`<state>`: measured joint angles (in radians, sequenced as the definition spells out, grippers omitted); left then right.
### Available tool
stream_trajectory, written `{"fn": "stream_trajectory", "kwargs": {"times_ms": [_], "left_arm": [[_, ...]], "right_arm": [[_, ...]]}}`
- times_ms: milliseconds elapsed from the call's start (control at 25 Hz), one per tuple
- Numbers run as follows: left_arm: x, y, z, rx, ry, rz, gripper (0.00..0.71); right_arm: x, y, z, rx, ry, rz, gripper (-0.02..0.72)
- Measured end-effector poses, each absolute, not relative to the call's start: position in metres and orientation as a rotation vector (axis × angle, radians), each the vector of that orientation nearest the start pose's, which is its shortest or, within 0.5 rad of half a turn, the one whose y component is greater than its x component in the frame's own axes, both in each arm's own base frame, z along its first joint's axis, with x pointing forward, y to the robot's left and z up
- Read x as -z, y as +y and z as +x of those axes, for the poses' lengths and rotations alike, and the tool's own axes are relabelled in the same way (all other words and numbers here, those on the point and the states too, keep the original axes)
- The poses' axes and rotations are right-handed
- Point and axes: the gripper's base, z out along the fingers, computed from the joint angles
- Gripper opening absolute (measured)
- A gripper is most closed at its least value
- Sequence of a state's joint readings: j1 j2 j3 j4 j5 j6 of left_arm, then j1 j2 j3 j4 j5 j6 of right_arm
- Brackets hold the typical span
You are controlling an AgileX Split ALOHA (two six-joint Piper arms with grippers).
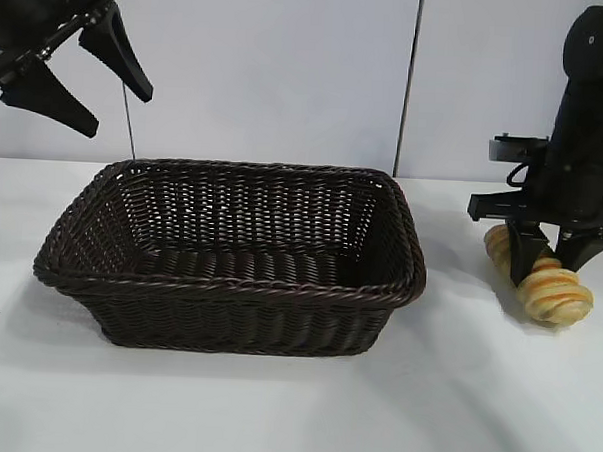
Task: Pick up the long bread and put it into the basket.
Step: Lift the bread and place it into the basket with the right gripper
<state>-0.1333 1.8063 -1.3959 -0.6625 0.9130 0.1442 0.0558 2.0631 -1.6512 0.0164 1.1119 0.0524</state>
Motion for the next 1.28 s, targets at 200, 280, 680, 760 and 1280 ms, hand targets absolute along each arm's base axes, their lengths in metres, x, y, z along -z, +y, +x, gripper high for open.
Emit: {"fn": "stream_trajectory", "kwargs": {"times_ms": [200, 280, 680, 760, 1280], "left_arm": [[-0.258, -0.095, 0.373, 0.819, 2.702, -0.064, 0.445], [-0.258, -0.095, 0.373, 0.819, 2.703, -0.064, 0.445], [-0.258, -0.095, 0.372, 0.828, 2.720, -0.055, 0.445], [-0.258, -0.095, 0.372, 0.828, 2.720, -0.055, 0.445], [-0.258, -0.095, 0.372, 0.828, 2.720, -0.055, 0.445]], "right_arm": [[-0.247, 0.027, 0.429, -0.069, 2.952, -0.024, 0.293], [-0.258, 0.030, 0.432, -0.102, 2.918, -0.032, 0.293], [-0.272, 0.058, 0.433, -0.184, 2.880, -0.150, 0.286], [-0.272, 0.075, 0.430, -0.190, 2.878, -0.217, 0.286], [-0.272, 0.196, 0.391, -0.244, 2.824, -0.649, 0.286]]}}
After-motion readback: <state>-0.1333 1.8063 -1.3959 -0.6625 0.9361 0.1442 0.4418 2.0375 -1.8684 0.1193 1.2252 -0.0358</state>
